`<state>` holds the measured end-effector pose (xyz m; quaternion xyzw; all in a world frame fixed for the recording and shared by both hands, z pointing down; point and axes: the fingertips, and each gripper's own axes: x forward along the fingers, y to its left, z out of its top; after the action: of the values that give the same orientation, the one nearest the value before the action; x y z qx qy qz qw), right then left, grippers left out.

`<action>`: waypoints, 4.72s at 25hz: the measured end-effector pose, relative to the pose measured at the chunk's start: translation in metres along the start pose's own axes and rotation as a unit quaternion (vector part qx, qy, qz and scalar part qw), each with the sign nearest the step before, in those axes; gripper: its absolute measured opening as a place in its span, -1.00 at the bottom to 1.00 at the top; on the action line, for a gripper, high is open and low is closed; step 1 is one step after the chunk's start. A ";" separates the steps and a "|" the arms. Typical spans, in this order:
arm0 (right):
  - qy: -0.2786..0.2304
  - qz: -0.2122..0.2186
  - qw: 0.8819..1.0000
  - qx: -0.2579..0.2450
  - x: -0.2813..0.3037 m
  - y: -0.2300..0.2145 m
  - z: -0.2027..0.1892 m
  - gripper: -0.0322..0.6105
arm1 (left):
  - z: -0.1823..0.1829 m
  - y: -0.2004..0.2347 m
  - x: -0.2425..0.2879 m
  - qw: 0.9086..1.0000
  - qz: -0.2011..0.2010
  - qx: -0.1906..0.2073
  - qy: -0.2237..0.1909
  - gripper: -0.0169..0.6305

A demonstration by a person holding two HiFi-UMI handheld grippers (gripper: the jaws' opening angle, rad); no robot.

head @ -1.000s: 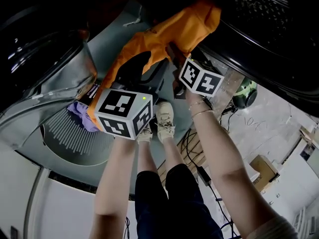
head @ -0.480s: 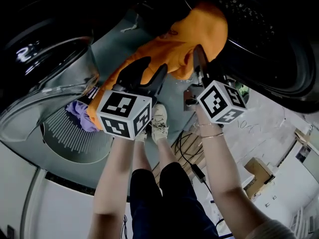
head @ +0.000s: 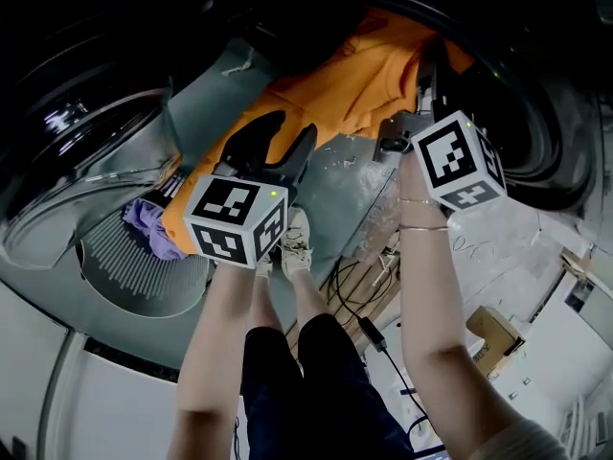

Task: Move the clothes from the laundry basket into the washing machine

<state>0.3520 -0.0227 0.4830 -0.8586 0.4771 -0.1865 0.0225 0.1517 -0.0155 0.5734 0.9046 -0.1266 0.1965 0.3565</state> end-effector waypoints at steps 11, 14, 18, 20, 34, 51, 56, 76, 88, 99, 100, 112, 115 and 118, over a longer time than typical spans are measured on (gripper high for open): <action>0.018 -0.042 0.999 0.019 0.036 -0.036 -0.011 -0.66 | 0.001 -0.006 0.014 1.000 -0.008 0.006 0.007 -0.41; 0.052 -0.043 0.997 0.024 0.045 -0.043 -0.031 -0.38 | 0.000 -0.006 0.015 1.000 -0.009 0.006 0.007 -0.41; 0.074 -0.034 0.996 0.030 0.045 -0.041 -0.041 0.34 | -0.002 -0.004 0.014 1.000 -0.006 0.007 0.006 -0.41; 0.077 -0.023 0.996 0.024 0.040 -0.035 -0.045 0.36 | -0.003 -0.003 0.013 1.000 -0.003 0.008 0.006 -0.41; 0.181 0.070 0.979 0.061 -0.051 0.034 -0.134 0.44 | -0.018 0.005 -0.023 1.000 0.024 0.018 0.009 -0.41; 0.338 0.153 0.909 0.187 -0.123 0.130 -0.288 -0.29 | -0.063 0.024 -0.091 0.996 0.089 0.025 0.012 -0.41; 0.280 0.179 0.937 0.112 -0.122 0.123 -0.238 -0.80 | -0.063 0.012 -0.088 0.996 0.078 0.032 0.017 -0.41; 0.043 0.069 0.995 -0.063 -0.019 0.020 -0.021 -0.81 | 0.000 -0.033 -0.029 0.998 0.011 0.063 -0.005 -0.41; -0.032 0.019 0.997 -0.071 0.016 -0.010 0.024 -0.83 | -0.002 -0.038 -0.015 0.998 -0.005 0.057 -0.001 -0.41; 0.052 0.029 0.995 -0.081 0.015 -0.008 -0.024 0.68 | -0.008 -0.037 -0.014 0.998 -0.004 0.058 0.003 -0.41; 0.050 0.028 0.995 -0.077 0.011 -0.009 -0.022 0.68 | -0.008 -0.038 -0.015 0.998 -0.004 0.058 0.003 -0.41; 0.085 0.037 0.994 -0.064 0.003 -0.006 -0.031 0.71 | -0.008 -0.041 -0.015 0.998 -0.009 0.055 -0.001 -0.41; 0.126 0.033 0.990 -0.051 -0.008 -0.006 -0.060 0.72 | -0.009 -0.043 -0.013 0.999 -0.013 0.053 -0.002 -0.41; 0.150 0.024 0.988 -0.035 -0.025 -0.005 -0.089 0.73 | -0.011 -0.042 -0.012 0.998 -0.014 0.055 0.001 -0.41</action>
<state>0.3141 0.0134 0.5591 -0.8095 0.5015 -0.2960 -0.0746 0.1536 0.0237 0.5504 0.9243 -0.1028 0.1990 0.3090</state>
